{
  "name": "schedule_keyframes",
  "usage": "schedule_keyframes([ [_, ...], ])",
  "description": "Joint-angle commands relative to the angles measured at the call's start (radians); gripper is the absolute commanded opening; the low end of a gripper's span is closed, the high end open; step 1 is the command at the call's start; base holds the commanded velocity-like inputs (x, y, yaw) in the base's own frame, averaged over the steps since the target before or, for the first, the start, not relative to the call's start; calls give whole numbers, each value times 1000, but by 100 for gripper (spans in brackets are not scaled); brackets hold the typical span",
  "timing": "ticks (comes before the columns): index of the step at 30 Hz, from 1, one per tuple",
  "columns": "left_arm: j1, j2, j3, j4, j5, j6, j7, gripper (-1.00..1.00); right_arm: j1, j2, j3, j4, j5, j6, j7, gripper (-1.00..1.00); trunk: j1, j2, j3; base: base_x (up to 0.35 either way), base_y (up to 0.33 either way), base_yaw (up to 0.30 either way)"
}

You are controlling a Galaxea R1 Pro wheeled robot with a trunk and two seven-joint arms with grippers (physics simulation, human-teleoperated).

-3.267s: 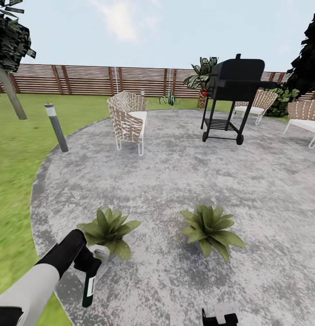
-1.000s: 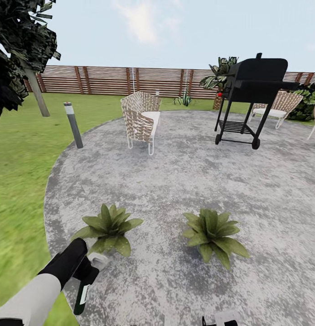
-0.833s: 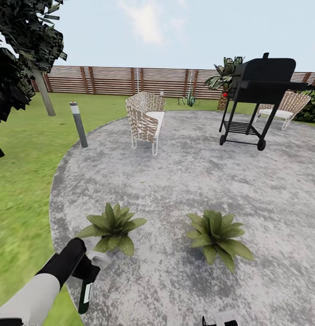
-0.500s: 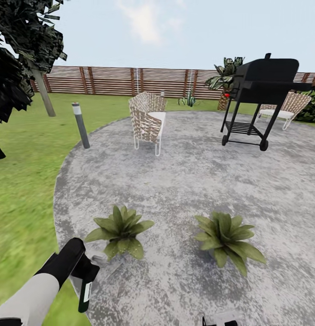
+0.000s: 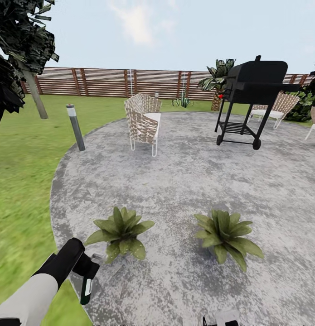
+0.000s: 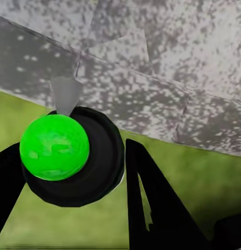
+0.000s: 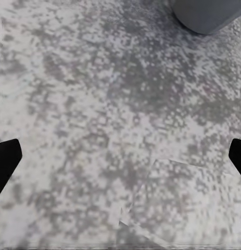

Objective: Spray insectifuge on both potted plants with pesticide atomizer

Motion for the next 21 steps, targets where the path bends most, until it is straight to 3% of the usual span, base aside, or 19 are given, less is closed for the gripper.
schedule_keyframes([
  [1,0,0,-1,-2,-9,2,-8,-100,-1,0,3,1,11,0,-11,100,0,0,-1,-155,236,0],
  [8,0,-2,-2,8,-10,5,-9,-100,-1,-2,4,2,11,0,-11,100,0,0,-1,-62,293,0],
  [14,0,-11,-1,9,-9,4,-10,-100,-1,-2,4,1,11,1,-11,100,0,0,-1,179,266,-8],
  [21,1,-14,-5,12,-6,4,-12,-100,-1,-2,3,1,11,1,-12,100,0,0,-1,78,73,-253],
])
